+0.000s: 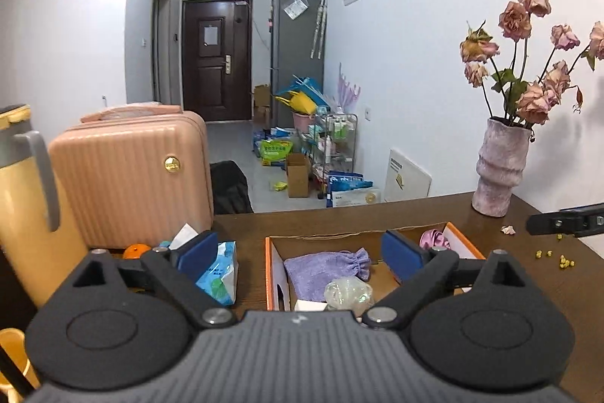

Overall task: Organize soft objects
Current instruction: 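Withdraw both tools from the box back toward the pile, then close both tools on the red-brown sponge block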

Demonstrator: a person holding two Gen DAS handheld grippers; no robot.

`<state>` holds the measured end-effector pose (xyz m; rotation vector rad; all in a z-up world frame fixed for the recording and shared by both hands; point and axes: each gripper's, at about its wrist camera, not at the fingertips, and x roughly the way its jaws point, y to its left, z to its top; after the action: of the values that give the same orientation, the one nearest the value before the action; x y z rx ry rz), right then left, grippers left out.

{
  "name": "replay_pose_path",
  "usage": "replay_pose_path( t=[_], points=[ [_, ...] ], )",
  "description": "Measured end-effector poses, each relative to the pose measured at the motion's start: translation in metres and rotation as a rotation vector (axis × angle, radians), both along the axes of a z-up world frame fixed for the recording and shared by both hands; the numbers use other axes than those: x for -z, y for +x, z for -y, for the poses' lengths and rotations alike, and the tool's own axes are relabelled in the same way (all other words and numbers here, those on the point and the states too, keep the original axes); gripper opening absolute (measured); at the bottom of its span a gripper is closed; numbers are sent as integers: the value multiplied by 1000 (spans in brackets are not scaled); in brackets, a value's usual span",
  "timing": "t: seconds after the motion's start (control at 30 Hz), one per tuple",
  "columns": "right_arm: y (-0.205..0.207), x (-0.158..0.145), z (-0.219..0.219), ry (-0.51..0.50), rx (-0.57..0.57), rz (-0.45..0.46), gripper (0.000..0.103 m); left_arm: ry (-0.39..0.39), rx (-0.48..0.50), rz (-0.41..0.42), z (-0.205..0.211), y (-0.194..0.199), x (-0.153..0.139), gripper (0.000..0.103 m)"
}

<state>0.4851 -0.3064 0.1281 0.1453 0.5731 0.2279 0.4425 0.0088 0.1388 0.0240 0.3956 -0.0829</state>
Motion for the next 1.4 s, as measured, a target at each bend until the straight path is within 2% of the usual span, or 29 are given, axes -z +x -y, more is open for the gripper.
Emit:
replay_pose_path(
  t=[0.13, 0.27, 0.37, 0.53, 0.6, 0.73, 0.8, 0.93, 1.2, 1.27, 1.3, 1.37, 1.4],
  points=[
    [-33, -9, 5, -26, -4, 68, 91, 9, -3, 38, 7, -30, -7, 98],
    [-80, -3, 6, -33, -22, 149, 91, -3, 0, 76, 6, -76, 2, 101],
    [-124, 12, 6, -47, -29, 202, 91, -16, 32, 68, 7, -119, 17, 102],
    [-192, 51, -9, -111, -55, 291, 91, -34, 91, 119, 3, -182, 44, 103],
    [-213, 67, -14, -81, -73, 288, 92, -51, 71, 93, 1, -193, 56, 103],
    [-242, 98, -14, 45, -69, 236, 95, -92, 21, 33, -7, -204, 79, 103],
    [-252, 107, -16, 59, -74, 229, 95, -113, 10, -7, -14, -206, 90, 103],
    [-255, 117, -26, 34, -81, 199, 95, -112, -11, -49, -22, -196, 103, 103],
    [-213, 121, -63, 55, -136, 142, 92, -139, -4, -71, -35, -151, 122, 102],
    [-194, 122, -73, 74, -146, 108, 83, -153, 2, -96, -39, -131, 127, 96],
    [-184, 123, -78, 84, -152, 94, 79, -155, 5, -108, -40, -122, 129, 88],
    [-160, 127, -92, 101, -178, 74, 63, -160, 27, -121, -43, -101, 135, 82],
    [-148, 129, -100, 99, -185, 61, 59, -159, 29, -128, -44, -91, 139, 77]
  ],
)
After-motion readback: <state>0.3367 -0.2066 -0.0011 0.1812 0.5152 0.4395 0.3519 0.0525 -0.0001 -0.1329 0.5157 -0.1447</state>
